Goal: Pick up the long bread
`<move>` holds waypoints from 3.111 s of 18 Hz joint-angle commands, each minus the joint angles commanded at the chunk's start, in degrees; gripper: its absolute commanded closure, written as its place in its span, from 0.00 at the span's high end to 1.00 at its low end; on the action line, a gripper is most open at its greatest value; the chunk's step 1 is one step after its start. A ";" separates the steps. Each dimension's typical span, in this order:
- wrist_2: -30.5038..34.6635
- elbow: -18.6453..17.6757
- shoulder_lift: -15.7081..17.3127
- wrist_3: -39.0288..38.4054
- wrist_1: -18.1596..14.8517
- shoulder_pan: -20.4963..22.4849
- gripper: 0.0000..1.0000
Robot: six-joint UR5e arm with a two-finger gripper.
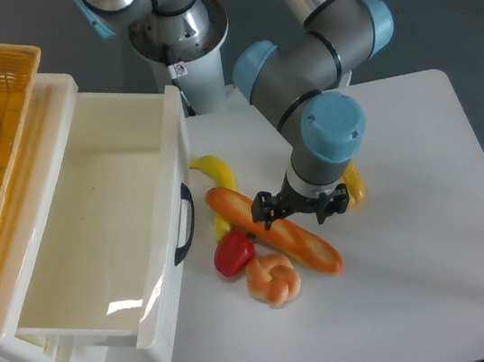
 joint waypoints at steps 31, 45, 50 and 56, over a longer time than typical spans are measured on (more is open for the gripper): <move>5.98 0.00 -4.92 -5.09 0.62 -2.20 1.00; 7.65 0.35 -5.63 -8.08 0.53 -2.37 1.00; 7.65 1.40 -6.16 -12.30 0.53 -2.46 1.00; 8.52 1.85 -6.42 -16.70 0.62 -2.64 1.00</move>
